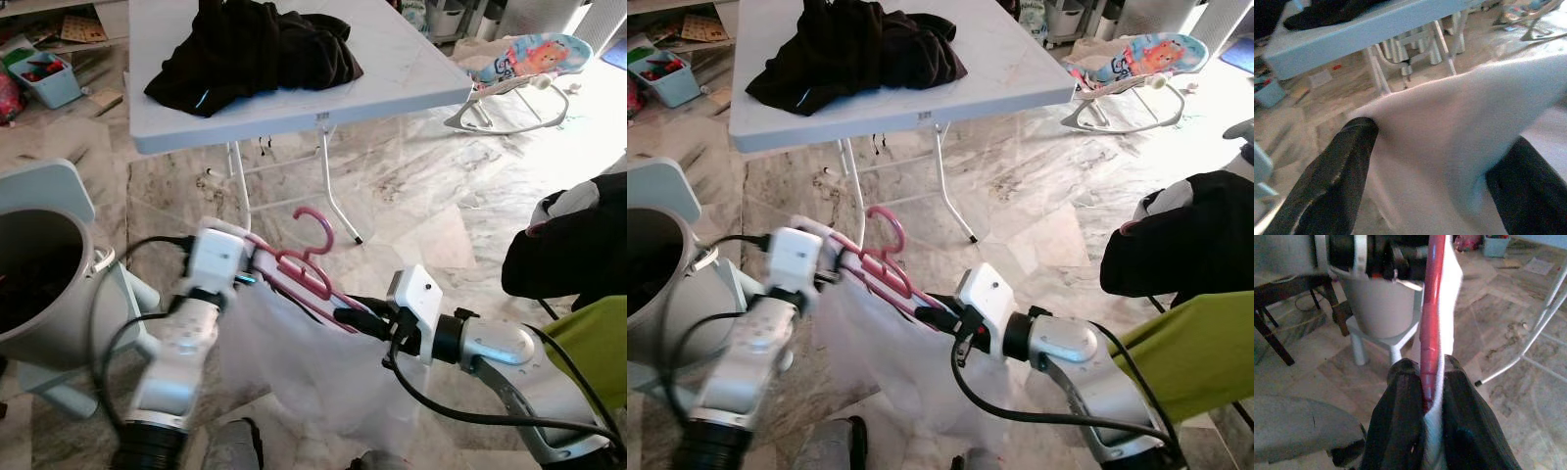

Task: Hang hanger

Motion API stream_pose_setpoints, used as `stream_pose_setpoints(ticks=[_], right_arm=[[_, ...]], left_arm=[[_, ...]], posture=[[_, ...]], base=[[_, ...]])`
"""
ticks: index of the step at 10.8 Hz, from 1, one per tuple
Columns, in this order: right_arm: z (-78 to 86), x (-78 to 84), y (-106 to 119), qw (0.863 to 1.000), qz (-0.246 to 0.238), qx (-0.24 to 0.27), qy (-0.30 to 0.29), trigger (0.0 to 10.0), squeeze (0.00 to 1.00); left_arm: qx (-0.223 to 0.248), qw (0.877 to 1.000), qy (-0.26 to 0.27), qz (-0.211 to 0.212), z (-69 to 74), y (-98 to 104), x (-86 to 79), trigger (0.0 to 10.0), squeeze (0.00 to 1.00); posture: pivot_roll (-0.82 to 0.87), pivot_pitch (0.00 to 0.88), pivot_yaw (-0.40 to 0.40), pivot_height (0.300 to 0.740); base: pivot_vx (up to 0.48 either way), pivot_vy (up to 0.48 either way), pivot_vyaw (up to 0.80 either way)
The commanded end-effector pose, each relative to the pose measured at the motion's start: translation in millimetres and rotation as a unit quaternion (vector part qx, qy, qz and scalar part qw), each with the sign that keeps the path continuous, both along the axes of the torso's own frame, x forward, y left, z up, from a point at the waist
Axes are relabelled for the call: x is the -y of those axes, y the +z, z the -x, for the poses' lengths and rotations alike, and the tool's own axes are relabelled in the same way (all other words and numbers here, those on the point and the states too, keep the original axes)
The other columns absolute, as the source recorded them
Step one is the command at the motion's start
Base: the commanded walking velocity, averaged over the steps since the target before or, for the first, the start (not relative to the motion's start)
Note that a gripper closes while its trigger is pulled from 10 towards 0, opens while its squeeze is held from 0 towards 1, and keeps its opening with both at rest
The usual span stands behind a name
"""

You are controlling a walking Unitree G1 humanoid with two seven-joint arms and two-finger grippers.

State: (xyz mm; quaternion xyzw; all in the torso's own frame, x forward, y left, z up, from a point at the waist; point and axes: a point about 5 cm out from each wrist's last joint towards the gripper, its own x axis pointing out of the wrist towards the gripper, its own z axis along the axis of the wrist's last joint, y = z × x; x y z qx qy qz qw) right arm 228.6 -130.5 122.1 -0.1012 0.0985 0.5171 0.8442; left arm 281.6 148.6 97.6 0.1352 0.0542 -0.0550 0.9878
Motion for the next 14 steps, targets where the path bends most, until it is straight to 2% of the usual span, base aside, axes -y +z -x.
stream_pose_setpoints(ticks=[1,5,10,12,14], right_arm=[[-2.4,1.1,2.4,1.000,0.011,0.018,0.002,10.0,0.00],[-1.8,2.7,3.2,1.000,0.006,0.008,0.012,10.0,0.00],[-6.6,7.4,1.5,1.000,0.016,0.016,-0.004,10.0,0.00],[-21.1,11.2,-1.3,0.997,0.045,0.039,-0.052,10.0,0.00],[-37.4,16.0,0.3,0.990,0.053,0.064,-0.116,10.0,0.00]], left_arm=[[0.010,1.000,0.009,-0.003,-0.7,2.5,-5.0,0.0,0.00],[0.008,1.000,0.020,-0.007,1.0,0.7,-14.2,0.0,0.00],[0.008,1.000,0.022,-0.008,0.5,1.2,-15.0,0.0,0.00],[0.008,1.000,0.023,-0.009,0.1,1.4,-14.1,0.0,0.00],[0.008,1.000,0.019,-0.006,0.4,1.2,-9.7,0.0,0.00]], posture=[[-0.01,0.083,-0.030,0.740],[-0.01,0.085,-0.034,0.740],[-0.01,0.085,-0.032,0.740],[-0.01,0.086,-0.033,0.740],[-0.01,0.086,-0.032,0.740]], base=[[0.000,0.000,0.00],[0.000,0.000,0.00],[0.000,0.000,0.00],[0.000,0.000,0.00],[0.000,0.000,0.00]])
